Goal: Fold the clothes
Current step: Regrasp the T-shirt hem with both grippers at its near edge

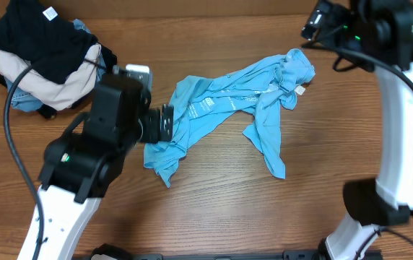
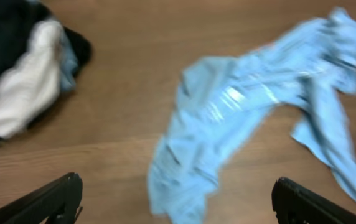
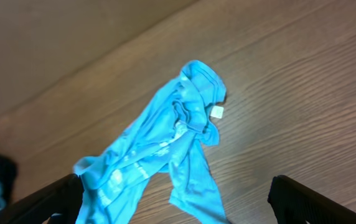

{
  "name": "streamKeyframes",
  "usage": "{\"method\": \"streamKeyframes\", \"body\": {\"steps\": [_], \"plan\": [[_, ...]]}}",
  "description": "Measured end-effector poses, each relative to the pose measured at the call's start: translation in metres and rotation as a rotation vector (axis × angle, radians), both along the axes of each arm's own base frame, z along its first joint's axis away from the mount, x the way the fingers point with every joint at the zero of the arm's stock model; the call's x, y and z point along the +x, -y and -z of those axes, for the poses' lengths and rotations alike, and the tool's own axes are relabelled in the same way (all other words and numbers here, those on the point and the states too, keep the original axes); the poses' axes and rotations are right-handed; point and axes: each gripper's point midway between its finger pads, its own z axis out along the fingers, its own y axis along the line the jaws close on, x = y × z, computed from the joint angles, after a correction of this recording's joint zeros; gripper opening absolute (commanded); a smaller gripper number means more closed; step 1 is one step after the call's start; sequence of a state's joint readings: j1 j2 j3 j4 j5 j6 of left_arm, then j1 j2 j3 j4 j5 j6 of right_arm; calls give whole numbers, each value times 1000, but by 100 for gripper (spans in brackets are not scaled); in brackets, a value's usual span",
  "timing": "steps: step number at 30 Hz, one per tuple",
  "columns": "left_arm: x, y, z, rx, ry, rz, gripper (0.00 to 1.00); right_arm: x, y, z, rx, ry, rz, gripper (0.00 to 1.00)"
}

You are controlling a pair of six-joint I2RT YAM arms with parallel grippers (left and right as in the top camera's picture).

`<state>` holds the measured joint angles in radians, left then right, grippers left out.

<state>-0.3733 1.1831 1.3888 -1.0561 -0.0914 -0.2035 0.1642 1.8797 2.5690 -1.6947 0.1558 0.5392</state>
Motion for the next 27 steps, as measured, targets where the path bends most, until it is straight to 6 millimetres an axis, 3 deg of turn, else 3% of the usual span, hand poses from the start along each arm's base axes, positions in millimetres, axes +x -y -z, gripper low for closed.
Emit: {"method": "streamKeyframes", "body": {"steps": [2, 4, 8, 10, 16, 23, 27], "plan": [[-43, 10, 17, -57, -171, 86, 100, -24, 2, -8, 9, 5, -10, 100], [-69, 9, 26, -90, -270, 76, 100, -43, 5, -4, 5, -20, -11, 100], [-101, -3, 45, -154, -380, -79, 100, -68, 15, 37, -26, -165, 39, 100], [-114, -6, 79, -191, -440, -161, 100, -71, 17, 55, -40, -224, 53, 100], [-112, 22, 161, -328, -604, -216, 100, -74, 18, 72, -39, -277, 85, 100], [-106, 26, 221, -287, -760, -315, 100, -75, 17, 73, -31, -282, 91, 100], [-85, 23, 246, -236, -736, -360, 100, -76, 17, 96, -42, -337, 92, 100]]}}
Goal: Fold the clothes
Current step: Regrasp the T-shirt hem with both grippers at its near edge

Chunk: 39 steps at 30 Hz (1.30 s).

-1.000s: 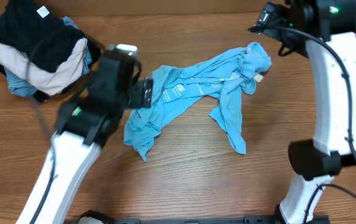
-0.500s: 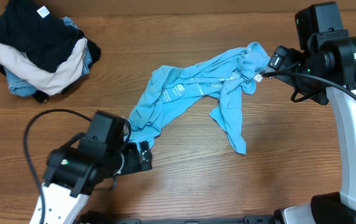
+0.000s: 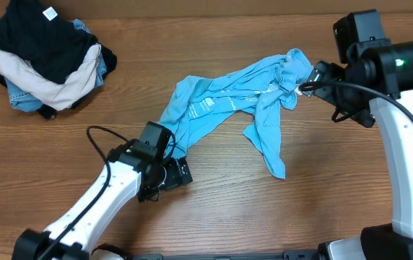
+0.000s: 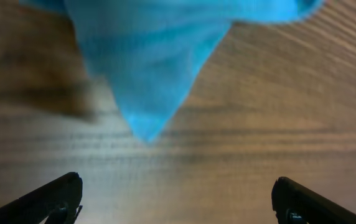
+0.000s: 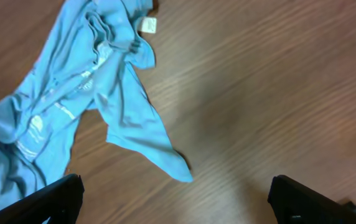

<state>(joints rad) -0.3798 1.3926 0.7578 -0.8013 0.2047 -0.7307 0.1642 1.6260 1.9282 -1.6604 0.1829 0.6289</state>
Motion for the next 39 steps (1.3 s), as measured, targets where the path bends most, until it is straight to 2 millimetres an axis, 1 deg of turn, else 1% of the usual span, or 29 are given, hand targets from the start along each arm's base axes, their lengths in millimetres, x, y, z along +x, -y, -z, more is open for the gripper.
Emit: {"method": "streamKeyframes", "body": {"steps": [1, 4, 5, 7, 9, 10, 11, 13, 14, 16, 18, 20, 21, 24, 25, 26, 27, 29, 30, 31, 32, 34, 35, 36, 39], "plan": [[5, -2, 6, 18, 7, -2, 100, 1, 0, 8, -1, -12, 0, 100], [10, -9, 16, 73, 7, -1, 98, 4, -1, 32, -6, -45, 0, 100], [15, -10, 19, 88, 23, 5, 91, 5, -2, 42, -6, -58, -1, 100], [23, -10, 22, 97, 55, 26, 87, 4, -3, 55, 2, -81, -4, 100], [23, -11, 26, 105, 47, 39, 78, -1, -4, 69, 6, -118, -5, 100], [23, -11, 28, 108, 41, 46, 71, -3, -4, 74, 5, -131, -5, 100], [22, -11, 30, 110, 37, 54, 61, -5, -4, 79, 5, -144, -6, 100], [23, -11, 30, 110, 42, 67, 40, -6, -5, 87, 11, -157, -7, 100], [23, -11, 30, 111, 43, 73, 30, -10, -6, 92, 15, -175, -8, 100], [23, -11, 30, 111, 44, 79, 16, -19, -5, 99, 13, -218, -7, 100], [23, -11, 30, 111, 46, 85, 8, -26, -5, 105, 12, -247, 2, 100], [23, -11, 30, 111, 45, 86, 6, -33, -4, 114, 12, -281, 21, 100], [23, -11, 30, 111, 45, 86, 5, -41, -4, 123, 16, -312, 38, 100], [23, -11, 30, 111, 46, 86, 5, -58, -8, 154, 48, -383, 56, 100], [23, -11, 30, 111, 46, 86, 5, -62, -12, 164, 71, -399, 58, 100], [22, -11, 30, 112, 44, 86, 6, -70, -20, 181, 119, -424, 55, 100], [22, -11, 30, 112, 43, 86, 6, -75, -25, 190, 150, -442, 55, 100], [22, -11, 30, 112, 43, 86, 7, -76, -37, 204, 219, -436, 31, 100], [22, -11, 30, 112, 43, 86, 7, -76, -46, 212, 273, -431, 5, 100], [22, -11, 30, 112, 43, 86, 7, -80, -51, 216, 307, -439, -10, 100], [22, -11, 30, 112, 43, 86, 7, -76, -56, 221, 333, -418, -27, 99], [22, -11, 30, 112, 42, 86, 7, -77, -60, 231, 357, -404, -45, 96], [22, -11, 30, 112, 42, 86, 8, -78, -61, 240, 367, -392, -55, 94], [22, -11, 30, 112, 42, 86, 8, -79, -61, 241, 369, -394, -57, 91], [22, -11, 30, 112, 41, 86, 8, -86, -62, 261, 380, -373, -73, 81]]}}
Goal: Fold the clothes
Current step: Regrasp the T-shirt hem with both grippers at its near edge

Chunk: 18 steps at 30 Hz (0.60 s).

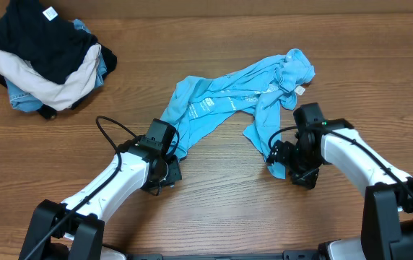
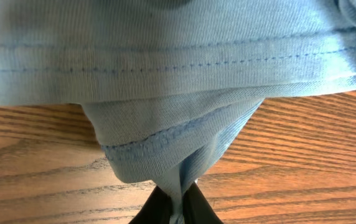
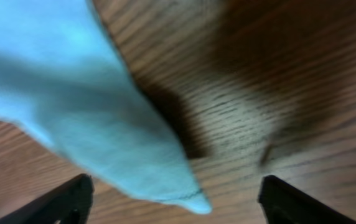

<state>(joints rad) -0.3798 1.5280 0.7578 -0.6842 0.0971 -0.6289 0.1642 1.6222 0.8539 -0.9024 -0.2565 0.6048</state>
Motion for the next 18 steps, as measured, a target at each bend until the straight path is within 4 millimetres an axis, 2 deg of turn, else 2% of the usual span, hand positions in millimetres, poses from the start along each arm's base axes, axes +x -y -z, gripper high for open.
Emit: {"method": "streamKeyframes", "body": {"steps": [2, 5, 8, 10, 11, 16, 18], "plan": [[0, 0, 0, 0, 0, 0, 8, -4, 0, 6, 2, 0, -1, 67], [0, 1, 0, -4, 0, 0, 9, 3, -2, 7, 12, 32, -3, 54], [0, 1, 0, -3, -1, 0, 9, 4, -2, 7, 16, 37, -4, 19], [0, 1, 0, -3, -1, 0, 6, 4, -2, 8, 17, 38, -2, 17], [0, 1, 0, -3, -1, 0, 4, 5, -2, 8, 17, 41, -3, 4], [-3, 0, 0, 1, -12, 0, 4, 5, -2, 7, 17, 44, -3, 4], [-15, -5, 1, 22, -63, 4, 4, 1, -2, 3, 12, 14, -2, 4]]}}
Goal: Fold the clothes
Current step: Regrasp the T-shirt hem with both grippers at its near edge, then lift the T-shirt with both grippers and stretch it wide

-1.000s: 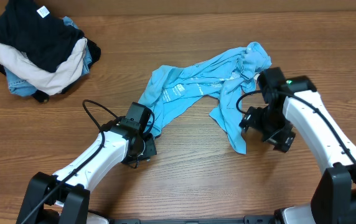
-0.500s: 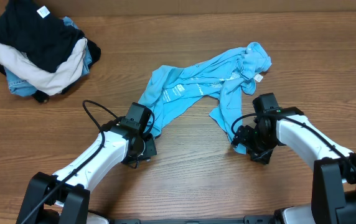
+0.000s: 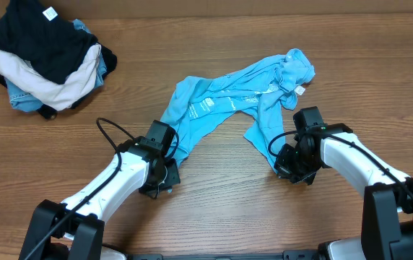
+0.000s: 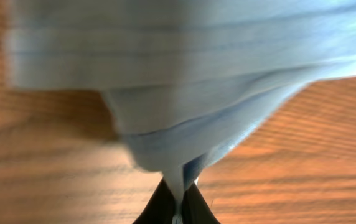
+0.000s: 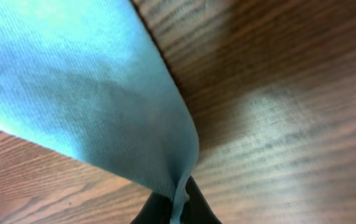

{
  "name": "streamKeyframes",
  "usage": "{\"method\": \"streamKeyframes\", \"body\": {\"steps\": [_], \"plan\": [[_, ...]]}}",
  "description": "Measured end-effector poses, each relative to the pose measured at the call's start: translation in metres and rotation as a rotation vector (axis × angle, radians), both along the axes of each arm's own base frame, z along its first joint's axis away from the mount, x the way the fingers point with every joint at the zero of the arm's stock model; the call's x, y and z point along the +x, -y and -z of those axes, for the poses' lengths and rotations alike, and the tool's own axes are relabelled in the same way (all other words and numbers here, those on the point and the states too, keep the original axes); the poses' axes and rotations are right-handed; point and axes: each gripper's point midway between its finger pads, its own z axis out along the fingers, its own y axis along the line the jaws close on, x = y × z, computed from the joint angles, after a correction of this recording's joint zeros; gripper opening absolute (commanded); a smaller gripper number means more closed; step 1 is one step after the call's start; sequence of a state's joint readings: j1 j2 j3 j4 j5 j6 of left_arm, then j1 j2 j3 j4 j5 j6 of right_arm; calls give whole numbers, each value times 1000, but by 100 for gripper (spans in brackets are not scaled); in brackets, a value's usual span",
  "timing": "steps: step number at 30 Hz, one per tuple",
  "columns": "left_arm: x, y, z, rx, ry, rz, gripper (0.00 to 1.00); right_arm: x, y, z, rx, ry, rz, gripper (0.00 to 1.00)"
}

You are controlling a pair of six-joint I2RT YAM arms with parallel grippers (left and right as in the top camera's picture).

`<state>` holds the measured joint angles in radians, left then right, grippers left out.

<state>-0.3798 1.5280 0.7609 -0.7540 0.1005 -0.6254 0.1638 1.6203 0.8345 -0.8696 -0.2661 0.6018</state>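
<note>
A light blue shirt (image 3: 229, 94) lies crumpled in the middle of the wooden table. My left gripper (image 3: 164, 175) is shut on the shirt's lower left corner (image 4: 178, 168), with the cloth pinched between its black fingers (image 4: 159, 208). My right gripper (image 3: 284, 167) is shut on the shirt's lower right tip (image 5: 179, 186); the blue cloth (image 5: 91, 93) fans out above its dark fingers (image 5: 196, 205). Both grippers sit low at the table surface.
A pile of other clothes (image 3: 44, 58), black, beige and denim blue, sits at the far left corner of the table (image 3: 214, 209). Cables trail from both arms. Bare wood lies in front of the shirt.
My right gripper was open around the shirt's lower right tip; now it is shut on that tip. The left gripper stays shut on its corner, which has shifted slightly.
Both arms were raised above the table with open grippers. Then the left gripper was low by the shirt's lower left corner, the right arm still high. Later the left was shut on that corner and the right open at the right tip. Now both grip the shirt.
</note>
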Motion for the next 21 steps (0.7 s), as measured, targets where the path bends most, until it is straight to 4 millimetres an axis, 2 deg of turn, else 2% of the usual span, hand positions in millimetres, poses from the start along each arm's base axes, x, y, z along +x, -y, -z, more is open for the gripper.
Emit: {"method": "streamKeyframes", "body": {"steps": [2, 4, 7, 9, 12, 13, 14, 15, 16, 17, 19, 21], "plan": [[-13, -5, -6, 26, -65, 5, 4, 2, 0, -10, -2, -15, 0, 4], [-15, -6, -19, 36, -90, 16, 4, 10, -1, -24, -5, -4, -1, 4], [-3, -5, -63, 41, -38, 33, 4, 23, 3, -58, -32, 46, 0, 4], [7, -7, -98, 41, 44, 34, 4, 37, 7, -94, -57, 137, 3, 4], [18, -12, -152, 47, 180, 34, 4, 54, 16, -160, -100, 301, 16, 4], [23, -16, -183, 52, 262, 28, 4, 62, 19, -189, -111, 383, 26, 4], [25, -19, -200, 55, 309, 23, 4, 62, 23, -205, -126, 416, 32, 4], [25, -25, -226, 64, 375, 12, 4, 62, 27, -233, -143, 472, 42, 4], [25, -29, -248, 63, 434, 1, 4, 63, 29, -251, -148, 511, 50, 4], [23, -32, -264, 58, 481, -7, 4, 62, 33, -276, -158, 570, 61, 4], [13, -42, -310, 44, 595, -30, 4, 55, 37, -319, -157, 666, 78, 4], [4, -48, -331, 37, 645, -41, 4, 48, 40, -342, -158, 721, 90, 4]]}}
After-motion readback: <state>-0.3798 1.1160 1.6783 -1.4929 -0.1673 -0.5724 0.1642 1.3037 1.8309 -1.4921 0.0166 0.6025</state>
